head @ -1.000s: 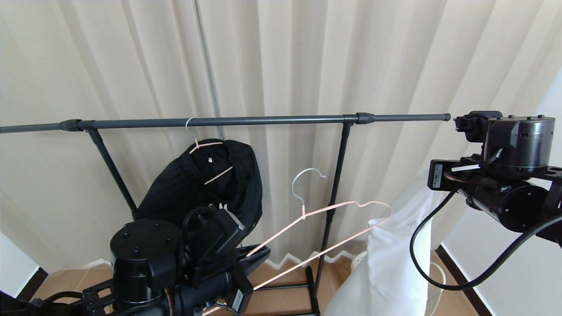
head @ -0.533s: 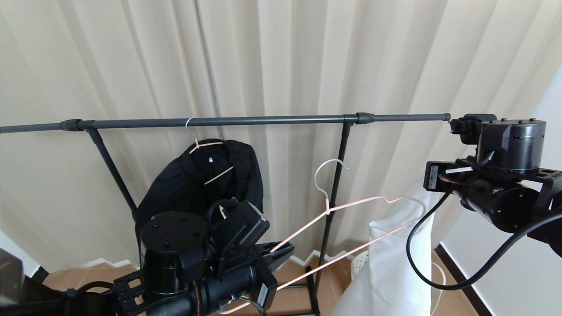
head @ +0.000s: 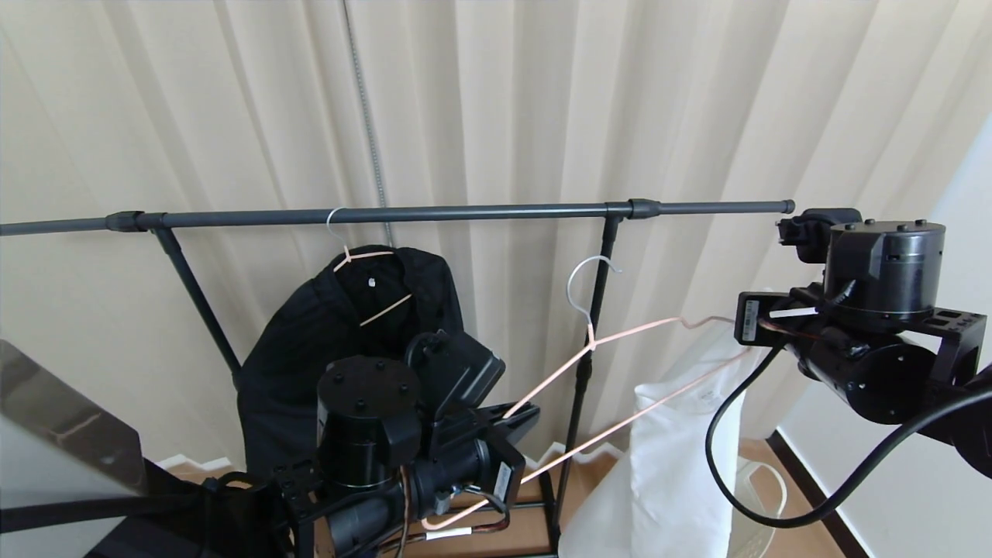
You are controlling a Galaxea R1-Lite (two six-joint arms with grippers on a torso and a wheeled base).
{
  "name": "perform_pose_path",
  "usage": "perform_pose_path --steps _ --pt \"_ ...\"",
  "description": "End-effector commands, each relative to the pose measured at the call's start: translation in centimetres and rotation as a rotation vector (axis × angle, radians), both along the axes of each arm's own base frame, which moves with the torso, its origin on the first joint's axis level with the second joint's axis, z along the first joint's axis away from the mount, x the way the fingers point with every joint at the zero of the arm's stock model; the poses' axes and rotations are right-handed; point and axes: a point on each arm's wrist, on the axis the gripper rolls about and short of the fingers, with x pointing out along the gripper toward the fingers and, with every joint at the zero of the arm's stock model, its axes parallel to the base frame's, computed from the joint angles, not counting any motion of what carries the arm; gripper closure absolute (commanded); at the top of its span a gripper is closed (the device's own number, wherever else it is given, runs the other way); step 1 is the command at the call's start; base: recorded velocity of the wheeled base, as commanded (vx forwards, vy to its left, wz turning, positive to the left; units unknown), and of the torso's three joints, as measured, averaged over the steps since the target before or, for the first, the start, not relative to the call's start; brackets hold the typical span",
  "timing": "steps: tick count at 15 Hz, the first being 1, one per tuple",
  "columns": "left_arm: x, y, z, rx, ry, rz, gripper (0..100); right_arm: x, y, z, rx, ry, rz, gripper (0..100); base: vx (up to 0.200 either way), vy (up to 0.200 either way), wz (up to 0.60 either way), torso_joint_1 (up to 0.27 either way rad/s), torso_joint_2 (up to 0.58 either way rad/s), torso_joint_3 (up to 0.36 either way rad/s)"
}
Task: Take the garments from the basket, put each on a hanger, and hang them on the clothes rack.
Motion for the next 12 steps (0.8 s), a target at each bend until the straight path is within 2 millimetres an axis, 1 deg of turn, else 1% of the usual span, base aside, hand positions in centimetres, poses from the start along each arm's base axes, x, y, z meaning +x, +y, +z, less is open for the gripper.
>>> perform_pose_path --steps 1,2,3,5,7,10,11,12 --pt "0.4 -0.6 -0.4 0.002 0.005 0.002 100 -0.1 0.3 -0.1 -0.002 0.003 0.01 100 0.0 0.0 0.0 0.0 0.0 0.0" --pt "0.5 -0.7 -0.3 -0.002 0.002 0.005 100 -0.2 0.4 -0.2 -0.004 0.004 0.008 100 0.0 0.0 0.0 0.0 0.0 0.0" --pt "0.8 -0.9 -0.4 -0.003 0.001 0.007 100 -0.5 1.0 -0.2 -0.009 0.005 0.022 100 0.0 0.0 0.0 0.0 0.0 0.0" --pt "0.8 -1.0 -0.4 -0.005 -0.001 0.008 100 -0.7 1.3 -0.4 -0.015 0.009 0.029 100 0.0 0.0 0.0 0.0 0.0 0.0" --pt "1.0 -1.2 -0.6 0.001 -0.003 0.032 100 -1.3 2.2 -0.6 -0.033 0.01 0.03 100 0.0 0.0 0.0 0.0 0.0 0.0" --pt "0.7 -1.6 -0.6 0.003 -0.003 0.023 100 -2.8 4.3 -0.4 -0.043 -0.003 0.088 100 0.0 0.0 0.0 0.0 0.0 0.0" --pt "0.6 -1.6 -0.6 0.003 -0.003 0.02 100 -3.0 4.7 -0.3 -0.041 -0.007 0.105 100 0.0 0.0 0.0 0.0 0.0 0.0" --pt "0.5 -1.6 -0.7 0.009 -0.003 0.033 100 -3.5 5.7 -0.3 -0.042 -0.011 0.136 100 0.0 0.0 0.0 0.0 0.0 0.0"
